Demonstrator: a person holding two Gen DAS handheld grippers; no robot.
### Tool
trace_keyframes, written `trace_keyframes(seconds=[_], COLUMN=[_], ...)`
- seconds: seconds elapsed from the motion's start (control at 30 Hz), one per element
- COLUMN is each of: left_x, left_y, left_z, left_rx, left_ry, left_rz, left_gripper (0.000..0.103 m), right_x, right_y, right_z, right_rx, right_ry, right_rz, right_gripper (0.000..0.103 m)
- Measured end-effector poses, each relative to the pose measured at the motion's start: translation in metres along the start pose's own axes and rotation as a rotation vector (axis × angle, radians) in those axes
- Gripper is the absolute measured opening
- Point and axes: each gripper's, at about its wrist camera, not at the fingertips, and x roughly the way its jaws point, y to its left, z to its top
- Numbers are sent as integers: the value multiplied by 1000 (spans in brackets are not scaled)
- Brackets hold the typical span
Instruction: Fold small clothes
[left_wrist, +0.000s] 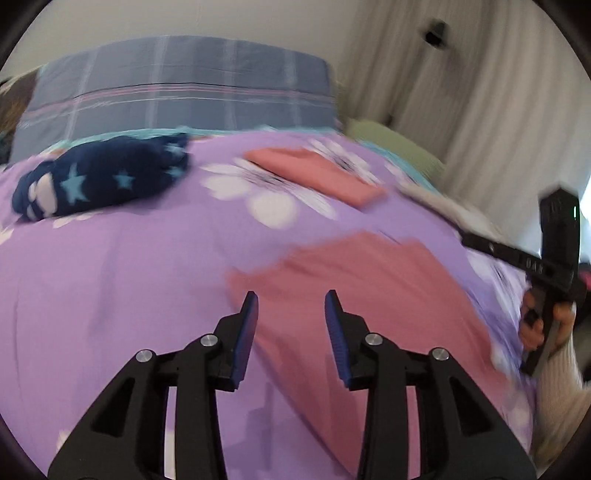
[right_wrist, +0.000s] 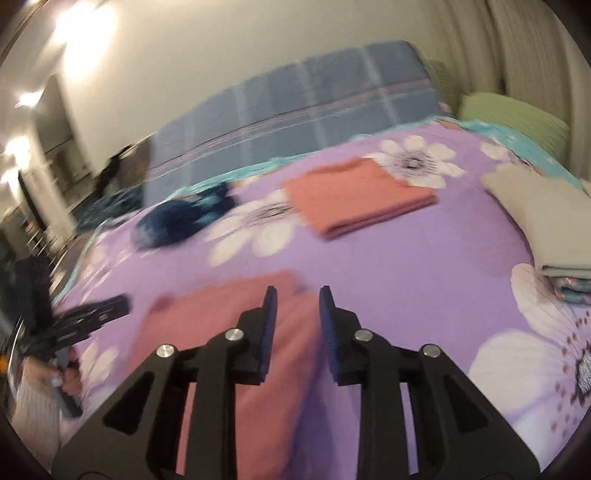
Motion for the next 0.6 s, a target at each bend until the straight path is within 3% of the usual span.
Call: trace_keyframes(seconds=[0.13,0.2,0.27,0.37,0.5,0.6], left_x=[3,12,17,12,1,-6], left_y=[-45,-53,-63,-71,-72,-74], left_z=[-42,-59,-65,-62,-65,-65], left_rx=[102,137,191,223,184,178], left_ry=[122,128,123,121,114,104], left_rz=[-1,62,115,179,195,191], left_gripper=[41,47,48,48,51,54], right_x=[-3,21,35,33,27,9], right_y=[31,33,31,21,27,21], right_z=[-43,-70,-83,-71,-74,-67], right_rx=[-79,-110,-143,-12,-22,48], right_ry=[121,210,207,235,226,202], right_rz=[-1,-113,-160,-152,-163,-124], right_gripper=[23,24,29,33,34,42])
